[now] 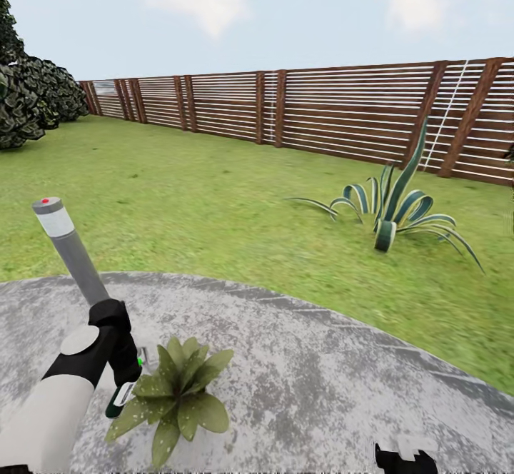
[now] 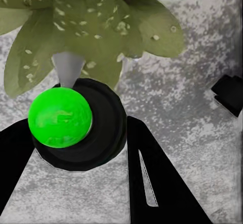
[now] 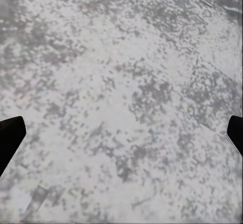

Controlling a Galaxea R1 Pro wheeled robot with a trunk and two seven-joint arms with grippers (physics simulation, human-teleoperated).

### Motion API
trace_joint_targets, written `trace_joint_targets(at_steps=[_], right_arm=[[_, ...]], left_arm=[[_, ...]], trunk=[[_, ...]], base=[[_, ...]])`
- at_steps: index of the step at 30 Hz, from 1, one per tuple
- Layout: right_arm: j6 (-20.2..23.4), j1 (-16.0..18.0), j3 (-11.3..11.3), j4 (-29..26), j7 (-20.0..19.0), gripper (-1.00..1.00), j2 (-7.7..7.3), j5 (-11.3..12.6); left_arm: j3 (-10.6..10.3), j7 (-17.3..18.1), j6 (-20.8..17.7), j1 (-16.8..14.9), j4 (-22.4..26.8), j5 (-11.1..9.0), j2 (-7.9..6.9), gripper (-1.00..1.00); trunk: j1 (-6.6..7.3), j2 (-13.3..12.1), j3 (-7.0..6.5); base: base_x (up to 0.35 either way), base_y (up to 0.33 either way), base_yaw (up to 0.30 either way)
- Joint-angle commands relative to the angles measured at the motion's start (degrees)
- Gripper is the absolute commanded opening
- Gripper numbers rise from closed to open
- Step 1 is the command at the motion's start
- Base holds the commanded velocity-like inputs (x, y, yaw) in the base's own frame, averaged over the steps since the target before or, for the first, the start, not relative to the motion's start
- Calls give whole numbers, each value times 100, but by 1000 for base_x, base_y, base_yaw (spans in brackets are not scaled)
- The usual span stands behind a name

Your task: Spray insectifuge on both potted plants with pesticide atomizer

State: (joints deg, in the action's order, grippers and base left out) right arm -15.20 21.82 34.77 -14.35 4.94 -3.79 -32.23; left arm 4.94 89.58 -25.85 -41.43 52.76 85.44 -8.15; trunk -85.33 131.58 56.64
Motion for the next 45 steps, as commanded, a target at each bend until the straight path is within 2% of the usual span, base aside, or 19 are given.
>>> trace_joint_targets(at_steps=[1,11,15,18,29,36,45], right_arm=[[-27,7,38,12,16,100,1,-61],[-27,7,38,15,16,100,1,-64],[-27,7,38,12,16,100,1,-64],[-27,7,38,11,16,100,-2,-62],[-27,7,38,11,10,100,-34,-81],[-19,7,39,11,15,100,16,-58],[-18,7,38,11,16,100,36,-55]], left_arm=[[7,42,-64,-8,5,34,4,-100],[10,42,-168,-21,-2,38,51,-100],[0,42,-459,-19,-10,42,62,-100],[-2,42,-537,-6,-13,41,71,-100],[9,42,-563,47,-20,34,70,-100],[62,42,-570,53,-19,34,64,-100],[75,42,-570,88,-30,29,-33,-100]], trunk=[[3,2,5],[3,2,5],[3,2,5],[3,2,5],[3,2,5],[3,2,5],[3,2,18]], base=[[-145,-262,0],[-102,-264,136],[93,-272,268],[132,-272,221],[38,-281,20],[0,-286,0],[0,-286,163]])
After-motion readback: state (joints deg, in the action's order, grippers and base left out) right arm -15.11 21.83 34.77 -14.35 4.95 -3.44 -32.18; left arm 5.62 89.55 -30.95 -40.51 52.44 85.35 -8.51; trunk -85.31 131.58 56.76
